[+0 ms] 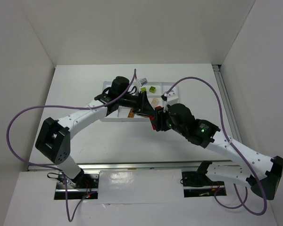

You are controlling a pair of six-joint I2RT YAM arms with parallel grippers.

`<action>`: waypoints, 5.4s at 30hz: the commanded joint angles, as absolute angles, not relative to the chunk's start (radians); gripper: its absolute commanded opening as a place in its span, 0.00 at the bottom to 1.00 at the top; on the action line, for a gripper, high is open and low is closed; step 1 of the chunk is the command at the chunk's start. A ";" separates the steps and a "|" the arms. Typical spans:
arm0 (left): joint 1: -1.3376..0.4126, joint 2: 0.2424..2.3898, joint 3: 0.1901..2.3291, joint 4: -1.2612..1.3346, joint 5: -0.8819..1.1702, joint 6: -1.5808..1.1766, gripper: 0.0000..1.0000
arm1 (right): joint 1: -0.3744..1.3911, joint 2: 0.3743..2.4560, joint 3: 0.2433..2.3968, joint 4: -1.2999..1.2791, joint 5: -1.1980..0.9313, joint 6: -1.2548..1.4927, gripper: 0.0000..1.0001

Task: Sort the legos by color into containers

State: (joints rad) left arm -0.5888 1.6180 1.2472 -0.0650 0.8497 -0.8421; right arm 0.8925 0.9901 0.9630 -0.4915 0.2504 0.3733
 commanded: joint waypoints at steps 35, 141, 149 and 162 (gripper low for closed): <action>-0.239 1.344 1.129 -0.419 1.080 -0.460 0.00 | 0.758 1.236 1.307 -0.198 -0.201 0.253 1.00; -0.097 1.313 1.085 -0.202 0.988 -0.492 0.00 | 0.385 1.542 1.176 0.006 -0.421 0.496 0.14; -0.107 1.284 1.126 -0.367 0.693 -0.446 0.00 | 0.362 1.542 1.201 -0.245 0.038 0.456 0.12; -0.198 1.287 1.123 -0.399 0.572 -0.471 0.00 | 0.316 1.742 1.272 -0.216 0.251 0.410 0.17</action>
